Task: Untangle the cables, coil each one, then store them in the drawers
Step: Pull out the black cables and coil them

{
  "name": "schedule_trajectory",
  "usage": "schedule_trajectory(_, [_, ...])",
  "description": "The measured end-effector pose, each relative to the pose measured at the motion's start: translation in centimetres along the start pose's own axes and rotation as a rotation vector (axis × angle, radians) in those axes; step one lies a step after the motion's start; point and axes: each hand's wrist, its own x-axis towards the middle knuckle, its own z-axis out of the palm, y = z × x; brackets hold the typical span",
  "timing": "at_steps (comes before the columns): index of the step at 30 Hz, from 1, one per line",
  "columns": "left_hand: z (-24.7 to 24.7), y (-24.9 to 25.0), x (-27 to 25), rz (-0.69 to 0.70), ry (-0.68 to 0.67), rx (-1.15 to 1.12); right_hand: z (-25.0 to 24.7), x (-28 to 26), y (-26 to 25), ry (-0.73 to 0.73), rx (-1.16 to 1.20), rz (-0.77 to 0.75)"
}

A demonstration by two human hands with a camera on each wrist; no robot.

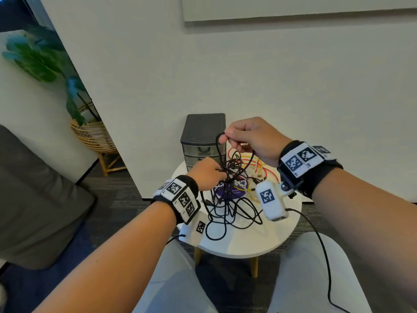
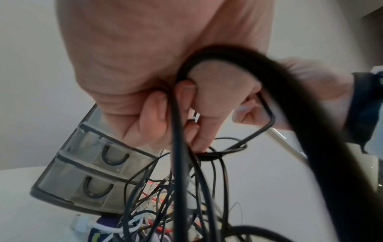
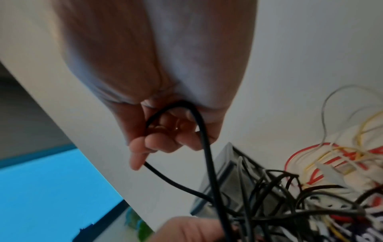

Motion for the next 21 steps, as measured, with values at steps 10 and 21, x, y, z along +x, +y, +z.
schedule_trajectory(10, [0.4, -0.4, 0.4, -0.089, -0.030, 0.019, -0.4, -1.1, -4.0, -0.031, 0.264, -0.172])
schedule_trajectory(21, [0.7, -2.2, 0.0, -0.194, -0.056, -0.636, -2.6, -2.7, -3.1, 0.173, -0.373, 0.062])
